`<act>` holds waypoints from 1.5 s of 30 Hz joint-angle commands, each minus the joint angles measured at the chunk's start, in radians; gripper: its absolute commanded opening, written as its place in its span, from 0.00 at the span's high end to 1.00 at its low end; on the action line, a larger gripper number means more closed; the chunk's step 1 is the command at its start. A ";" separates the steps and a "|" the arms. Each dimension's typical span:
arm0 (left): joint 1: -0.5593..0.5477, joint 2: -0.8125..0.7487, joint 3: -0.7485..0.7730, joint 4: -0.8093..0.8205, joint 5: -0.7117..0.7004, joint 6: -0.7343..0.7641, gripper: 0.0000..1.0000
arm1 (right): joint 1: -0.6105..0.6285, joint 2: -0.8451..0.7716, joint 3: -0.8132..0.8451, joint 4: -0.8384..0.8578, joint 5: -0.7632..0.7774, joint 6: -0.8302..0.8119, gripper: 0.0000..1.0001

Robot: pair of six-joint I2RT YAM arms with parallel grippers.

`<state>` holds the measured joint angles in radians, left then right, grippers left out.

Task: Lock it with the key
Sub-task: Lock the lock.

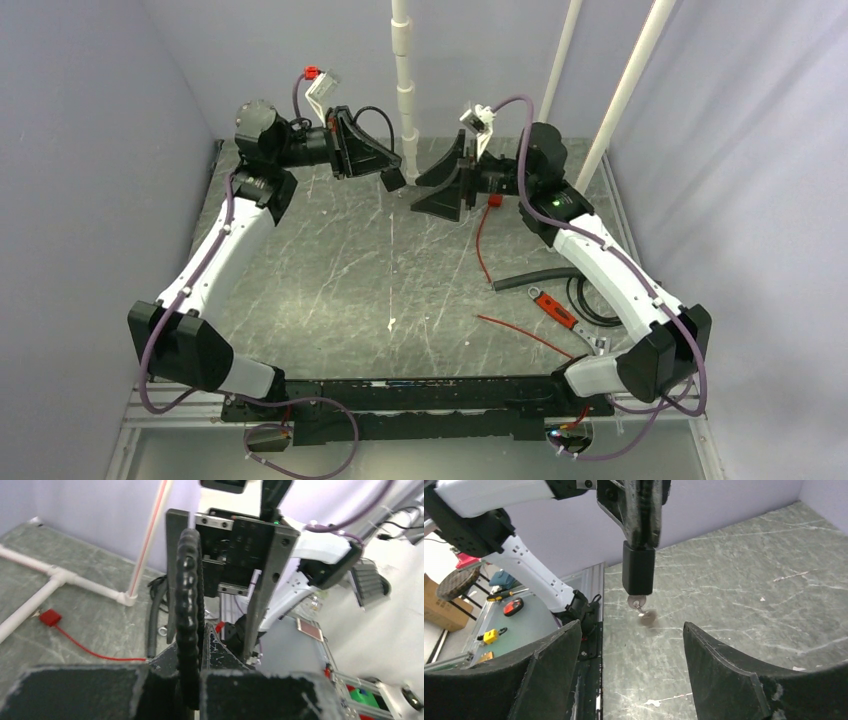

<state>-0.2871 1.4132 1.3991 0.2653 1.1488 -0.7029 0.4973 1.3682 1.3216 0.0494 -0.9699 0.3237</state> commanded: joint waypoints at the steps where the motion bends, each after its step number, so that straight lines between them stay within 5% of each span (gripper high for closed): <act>1: -0.002 0.062 0.068 0.441 0.181 -0.296 1.00 | -0.034 -0.032 0.021 0.092 -0.159 0.072 0.24; 2: -0.002 0.088 0.079 0.529 0.194 -0.426 1.00 | -0.035 -0.026 0.019 0.127 -0.177 0.106 0.24; 11: -0.066 0.094 0.140 0.499 0.223 -0.394 1.00 | -0.026 0.046 -0.020 0.605 -0.196 0.522 0.32; 30: -0.075 0.105 0.151 0.520 0.202 -0.406 1.00 | 0.009 0.094 -0.056 0.696 -0.231 0.658 0.53; 43: -0.073 0.095 0.119 0.455 0.153 -0.335 1.00 | 0.009 0.084 -0.070 0.615 -0.188 0.630 0.99; 45: -0.073 0.086 0.103 0.409 0.120 -0.307 1.00 | 0.009 0.076 -0.072 0.576 -0.160 0.603 1.00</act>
<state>-0.3569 1.5234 1.5040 0.7155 1.3407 -1.0740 0.5030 1.4708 1.2514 0.6807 -1.1893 0.9760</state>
